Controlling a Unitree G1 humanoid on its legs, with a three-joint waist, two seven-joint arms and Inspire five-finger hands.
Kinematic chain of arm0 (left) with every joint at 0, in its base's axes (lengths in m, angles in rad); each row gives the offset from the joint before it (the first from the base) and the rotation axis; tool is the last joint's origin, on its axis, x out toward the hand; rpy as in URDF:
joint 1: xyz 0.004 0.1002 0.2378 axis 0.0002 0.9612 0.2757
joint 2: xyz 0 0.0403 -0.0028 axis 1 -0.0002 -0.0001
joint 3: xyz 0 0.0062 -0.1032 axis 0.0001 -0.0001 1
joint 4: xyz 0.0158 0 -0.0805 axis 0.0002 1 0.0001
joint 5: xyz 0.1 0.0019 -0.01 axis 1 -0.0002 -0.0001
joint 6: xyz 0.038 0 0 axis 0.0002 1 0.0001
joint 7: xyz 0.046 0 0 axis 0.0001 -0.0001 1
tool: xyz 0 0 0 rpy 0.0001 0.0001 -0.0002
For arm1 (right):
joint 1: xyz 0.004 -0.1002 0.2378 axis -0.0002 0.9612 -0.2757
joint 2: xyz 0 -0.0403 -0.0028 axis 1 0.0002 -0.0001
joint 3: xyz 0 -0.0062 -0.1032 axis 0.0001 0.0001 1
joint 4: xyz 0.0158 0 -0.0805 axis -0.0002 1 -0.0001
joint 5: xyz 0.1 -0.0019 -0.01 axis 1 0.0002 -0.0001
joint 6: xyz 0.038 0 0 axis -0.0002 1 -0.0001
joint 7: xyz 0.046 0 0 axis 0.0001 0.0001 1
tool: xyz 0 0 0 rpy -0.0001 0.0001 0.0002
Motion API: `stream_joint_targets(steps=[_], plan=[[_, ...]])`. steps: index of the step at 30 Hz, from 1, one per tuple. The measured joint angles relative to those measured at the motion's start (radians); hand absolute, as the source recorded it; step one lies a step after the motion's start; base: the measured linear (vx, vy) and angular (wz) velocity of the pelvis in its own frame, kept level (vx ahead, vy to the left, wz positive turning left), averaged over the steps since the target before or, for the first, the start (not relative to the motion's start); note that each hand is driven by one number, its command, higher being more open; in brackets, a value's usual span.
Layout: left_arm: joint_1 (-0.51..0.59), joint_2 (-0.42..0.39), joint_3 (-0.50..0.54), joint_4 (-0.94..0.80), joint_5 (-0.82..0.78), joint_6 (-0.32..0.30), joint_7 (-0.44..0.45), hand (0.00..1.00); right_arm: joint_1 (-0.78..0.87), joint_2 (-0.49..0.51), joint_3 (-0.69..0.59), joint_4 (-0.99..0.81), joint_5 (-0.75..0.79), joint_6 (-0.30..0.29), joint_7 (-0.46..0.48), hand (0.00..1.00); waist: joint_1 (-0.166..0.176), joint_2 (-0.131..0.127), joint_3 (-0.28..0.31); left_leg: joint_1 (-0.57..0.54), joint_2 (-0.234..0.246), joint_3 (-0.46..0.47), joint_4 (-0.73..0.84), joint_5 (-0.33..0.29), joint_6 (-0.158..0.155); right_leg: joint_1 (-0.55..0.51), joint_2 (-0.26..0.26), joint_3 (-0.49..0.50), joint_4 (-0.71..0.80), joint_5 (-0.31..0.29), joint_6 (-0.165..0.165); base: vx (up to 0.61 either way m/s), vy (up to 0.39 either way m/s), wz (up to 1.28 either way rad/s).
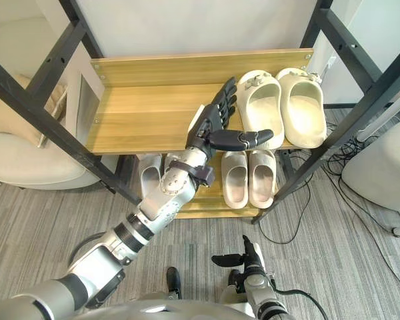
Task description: Organize the slippers on the shoe rack
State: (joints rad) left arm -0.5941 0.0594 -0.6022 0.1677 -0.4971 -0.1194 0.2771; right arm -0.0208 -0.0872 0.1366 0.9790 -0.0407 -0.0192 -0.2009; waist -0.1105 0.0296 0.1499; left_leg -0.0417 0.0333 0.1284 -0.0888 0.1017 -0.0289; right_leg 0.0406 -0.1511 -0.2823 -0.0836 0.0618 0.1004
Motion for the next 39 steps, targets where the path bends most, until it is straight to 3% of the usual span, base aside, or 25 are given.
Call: stream_joint_targets(steps=[7,13,20,26,29,33,37,39], plan=[[0.007,0.013,-0.001,-0.307,0.000,-0.014,-0.047,1.00,0.003,-0.011,0.007,0.018,0.002,0.007,0.006,1.00,0.043,0.017,-0.011,-0.009,-0.007,-0.037,0.000,0.011,0.006,0.009,0.001,-0.035,0.006,-0.004,-0.004,-0.02,0.008,0.15],[0.083,0.013,-0.019,-0.413,-0.006,-0.031,-0.092,1.00,-0.012,-0.010,0.061,0.019,0.002,0.009,0.020,1.00,0.063,0.040,-0.031,-0.011,-0.006,-0.071,-0.005,0.024,0.006,0.013,0.000,-0.067,0.034,-0.022,-0.009,-0.05,0.006,0.17],[0.182,0.029,-0.138,-0.416,-0.077,-0.032,-0.177,1.00,0.103,-0.055,0.082,-0.098,0.003,-0.014,0.074,1.00,0.083,0.022,-0.062,-0.006,-0.009,-0.098,-0.004,0.031,0.005,0.035,0.001,-0.092,0.032,-0.021,-0.004,-0.01,0.001,0.12],[0.291,0.053,-0.327,-0.417,-0.102,0.025,-0.319,1.00,0.091,-0.061,0.082,-0.058,0.002,-0.013,0.081,1.00,0.090,0.008,-0.096,0.007,-0.006,-0.111,-0.005,0.035,0.004,0.052,0.001,-0.106,0.033,-0.024,-0.006,-0.03,0.000,0.05],[0.369,0.054,-0.345,-0.378,-0.098,0.034,-0.365,1.00,0.089,-0.039,0.090,-0.035,0.002,-0.013,0.082,1.00,0.093,0.005,-0.107,0.029,-0.003,-0.112,-0.005,0.034,0.002,0.071,0.006,-0.108,0.031,-0.026,-0.008,-0.03,-0.013,0.00],[0.482,0.078,-0.315,-0.180,-0.028,0.048,-0.394,1.00,0.081,-0.021,0.101,-0.022,0.001,-0.013,0.082,1.00,0.098,0.003,-0.108,0.054,0.002,-0.114,-0.005,0.029,-0.007,0.097,0.014,-0.110,0.027,-0.034,-0.008,-0.04,-0.016,0.00],[0.595,0.105,-0.173,0.050,0.086,0.068,-0.389,1.00,0.112,-0.035,0.100,-0.072,-0.020,-0.030,0.096,1.00,0.096,-0.011,-0.099,0.055,0.008,-0.109,-0.005,0.026,-0.009,0.097,0.017,-0.103,0.026,-0.034,-0.009,-0.02,-0.006,-0.05],[0.653,0.139,-0.088,0.087,0.163,0.076,-0.372,1.00,0.114,-0.045,0.114,-0.114,-0.002,-0.031,0.113,1.00,0.095,-0.024,-0.089,0.051,0.007,-0.105,-0.005,0.024,-0.011,0.091,0.019,-0.099,0.024,-0.035,-0.009,0.01,-0.006,-0.08]])
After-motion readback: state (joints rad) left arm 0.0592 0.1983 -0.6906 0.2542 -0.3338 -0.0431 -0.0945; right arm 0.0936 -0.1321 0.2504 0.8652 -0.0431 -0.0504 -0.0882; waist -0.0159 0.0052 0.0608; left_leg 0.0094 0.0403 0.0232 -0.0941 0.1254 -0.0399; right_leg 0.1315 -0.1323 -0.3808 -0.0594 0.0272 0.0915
